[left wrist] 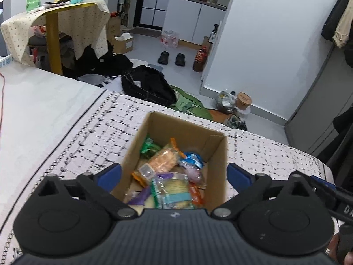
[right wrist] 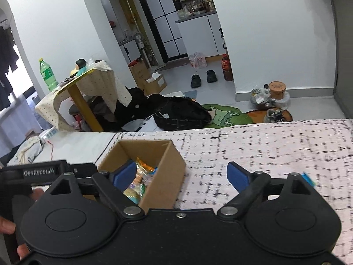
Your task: Organize snacks
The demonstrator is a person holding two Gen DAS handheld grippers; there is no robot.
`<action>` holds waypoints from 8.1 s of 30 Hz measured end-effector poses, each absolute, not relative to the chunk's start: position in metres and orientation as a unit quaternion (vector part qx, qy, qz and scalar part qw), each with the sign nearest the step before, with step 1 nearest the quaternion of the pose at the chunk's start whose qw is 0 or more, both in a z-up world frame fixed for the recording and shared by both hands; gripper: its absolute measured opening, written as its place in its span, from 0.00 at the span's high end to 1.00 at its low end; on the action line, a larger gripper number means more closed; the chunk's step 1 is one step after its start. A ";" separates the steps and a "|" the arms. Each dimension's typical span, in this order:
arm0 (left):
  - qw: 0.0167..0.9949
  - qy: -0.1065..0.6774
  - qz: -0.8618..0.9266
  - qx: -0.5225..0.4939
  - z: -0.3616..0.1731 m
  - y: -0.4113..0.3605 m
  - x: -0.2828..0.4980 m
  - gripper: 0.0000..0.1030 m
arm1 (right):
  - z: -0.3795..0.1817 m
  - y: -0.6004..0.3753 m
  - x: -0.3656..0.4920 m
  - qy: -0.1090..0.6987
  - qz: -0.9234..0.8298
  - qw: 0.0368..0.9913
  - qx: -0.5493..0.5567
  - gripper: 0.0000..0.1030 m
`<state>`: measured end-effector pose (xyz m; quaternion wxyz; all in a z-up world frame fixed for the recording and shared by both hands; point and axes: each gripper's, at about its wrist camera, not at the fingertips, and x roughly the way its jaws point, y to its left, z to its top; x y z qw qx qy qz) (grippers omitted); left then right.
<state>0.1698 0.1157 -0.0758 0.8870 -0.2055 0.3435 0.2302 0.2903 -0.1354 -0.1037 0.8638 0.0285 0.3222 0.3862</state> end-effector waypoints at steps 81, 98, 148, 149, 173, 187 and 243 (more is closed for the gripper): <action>0.896 0.399 0.082 -0.179 -0.165 -0.036 0.286 0.24 | -0.213 -0.249 0.371 0.428 0.261 0.865 0.024 0.43; 0.905 0.391 0.029 -0.167 -0.172 -0.059 0.318 0.24 | -0.191 -0.270 0.361 0.409 0.244 0.879 0.028 0.75; 0.907 0.373 0.023 -0.196 -0.154 -0.027 0.301 0.83 | -0.177 -0.257 0.348 0.392 0.245 0.881 0.105 0.75; 0.908 0.370 0.024 -0.196 -0.151 -0.026 0.299 0.83 | -0.176 -0.254 0.347 0.390 0.248 0.880 0.106 0.75; 0.916 0.317 0.101 -0.226 -0.088 0.045 0.218 0.83 | -0.133 -0.195 0.321 0.342 0.323 0.877 0.100 0.75; 0.910 0.300 0.153 -0.241 -0.074 0.091 0.179 0.83 | -0.116 -0.147 0.303 0.329 0.381 0.861 0.069 0.75; 0.872 0.351 0.239 -0.244 -0.074 0.151 0.115 0.27 | -0.105 -0.091 0.268 0.369 0.426 0.825 0.026 0.53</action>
